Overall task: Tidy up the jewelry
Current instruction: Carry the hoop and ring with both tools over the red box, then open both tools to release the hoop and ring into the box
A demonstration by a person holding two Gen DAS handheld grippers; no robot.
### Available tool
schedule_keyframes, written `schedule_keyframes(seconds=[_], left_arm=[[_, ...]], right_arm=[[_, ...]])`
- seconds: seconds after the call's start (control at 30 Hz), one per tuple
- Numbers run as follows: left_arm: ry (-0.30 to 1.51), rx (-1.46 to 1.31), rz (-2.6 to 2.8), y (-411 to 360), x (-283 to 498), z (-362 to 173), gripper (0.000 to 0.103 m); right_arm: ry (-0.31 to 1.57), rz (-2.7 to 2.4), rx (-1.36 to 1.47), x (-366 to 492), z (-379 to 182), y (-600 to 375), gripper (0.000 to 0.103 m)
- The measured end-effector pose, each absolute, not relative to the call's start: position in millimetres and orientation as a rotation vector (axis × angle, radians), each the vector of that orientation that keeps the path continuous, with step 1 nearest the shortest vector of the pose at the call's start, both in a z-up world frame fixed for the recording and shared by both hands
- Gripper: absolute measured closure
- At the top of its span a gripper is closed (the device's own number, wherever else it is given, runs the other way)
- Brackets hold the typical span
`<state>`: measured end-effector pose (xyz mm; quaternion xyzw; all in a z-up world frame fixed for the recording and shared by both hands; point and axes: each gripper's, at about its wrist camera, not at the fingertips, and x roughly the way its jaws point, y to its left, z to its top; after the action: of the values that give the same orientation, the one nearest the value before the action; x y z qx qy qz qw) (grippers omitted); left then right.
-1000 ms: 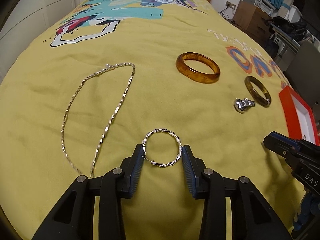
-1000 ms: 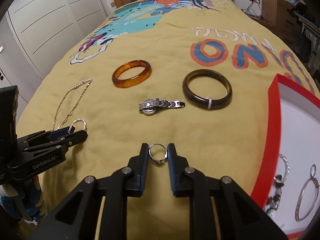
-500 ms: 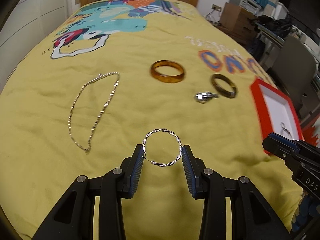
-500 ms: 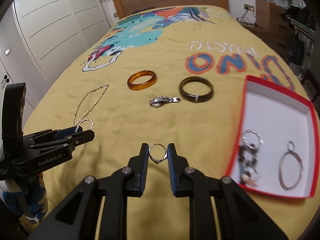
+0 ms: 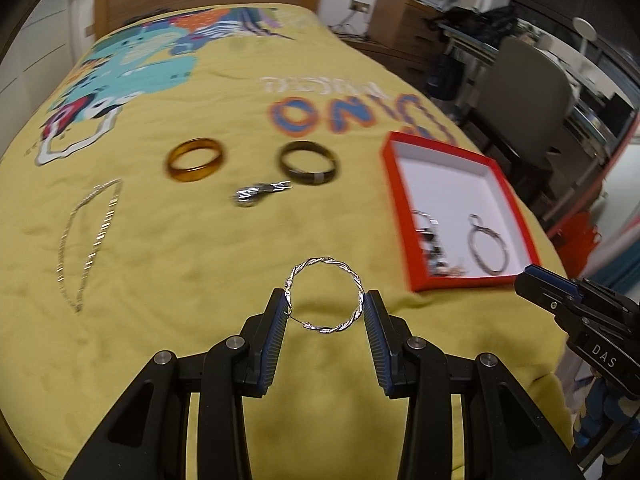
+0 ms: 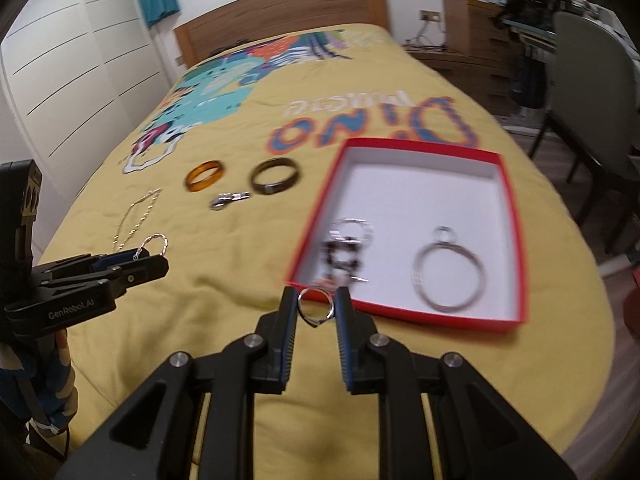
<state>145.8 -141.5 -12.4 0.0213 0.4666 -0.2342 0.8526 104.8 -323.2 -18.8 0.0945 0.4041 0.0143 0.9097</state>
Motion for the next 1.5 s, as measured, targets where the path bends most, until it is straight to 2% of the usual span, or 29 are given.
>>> schedule_keyframes(seconds=[0.3, 0.63, 1.1, 1.5], left_arm=[[0.977, 0.104, -0.597, -218, 158, -10, 0.064], [0.992, 0.176, -0.649, -289, 197, -29, 0.064], [1.029, 0.239, -0.653, -322, 240, -62, 0.064], [1.015, 0.284, -0.629, -327, 241, -71, 0.063]], right_arm=[[0.833, -0.028, 0.199, 104, -21, -377, 0.086], [0.868, -0.028, 0.199, 159, -41, -416, 0.086], [0.946, -0.018, 0.152, 225, -71, -438, 0.085], [0.990, -0.014, 0.071, 236, -83, -433, 0.085]])
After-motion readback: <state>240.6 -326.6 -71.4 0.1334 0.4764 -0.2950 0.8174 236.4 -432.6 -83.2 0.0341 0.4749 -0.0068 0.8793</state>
